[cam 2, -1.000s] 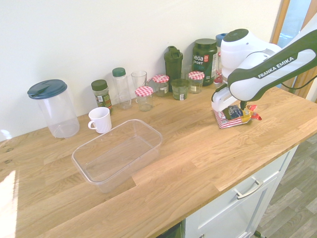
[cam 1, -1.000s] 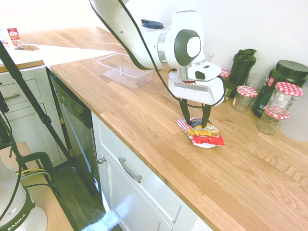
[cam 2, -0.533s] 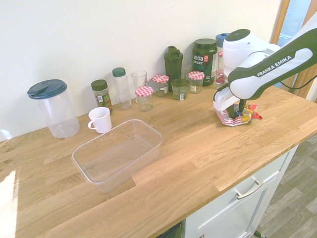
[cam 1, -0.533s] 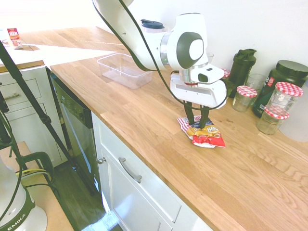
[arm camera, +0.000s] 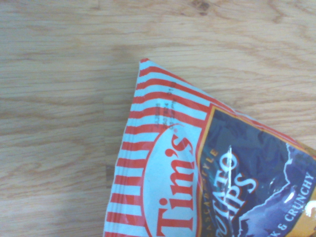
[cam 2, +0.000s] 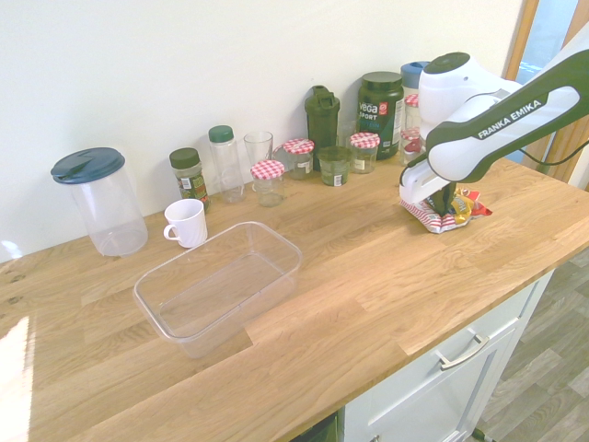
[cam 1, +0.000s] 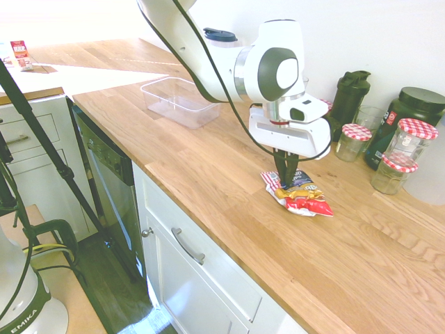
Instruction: Put the chip bag into the container
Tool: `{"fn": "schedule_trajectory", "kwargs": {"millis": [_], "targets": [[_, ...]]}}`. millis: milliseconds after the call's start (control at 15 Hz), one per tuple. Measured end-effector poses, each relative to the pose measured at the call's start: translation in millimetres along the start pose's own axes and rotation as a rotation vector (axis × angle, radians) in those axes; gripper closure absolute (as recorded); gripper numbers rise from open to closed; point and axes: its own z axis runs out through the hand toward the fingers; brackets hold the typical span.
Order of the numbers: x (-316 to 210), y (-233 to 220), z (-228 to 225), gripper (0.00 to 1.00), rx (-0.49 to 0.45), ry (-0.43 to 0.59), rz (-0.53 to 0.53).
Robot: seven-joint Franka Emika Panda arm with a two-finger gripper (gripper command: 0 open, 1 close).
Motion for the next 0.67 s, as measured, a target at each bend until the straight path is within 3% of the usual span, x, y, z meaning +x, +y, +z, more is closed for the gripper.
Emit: {"fn": "schedule_trajectory", "kwargs": {"millis": [333,667], "targets": [[-1.2,-2.8,-12.1,1.00,0.025,0.003,-0.009],[-32.9,-10.9,-100.0,1.00,0.076,0.051,-0.047]]}}
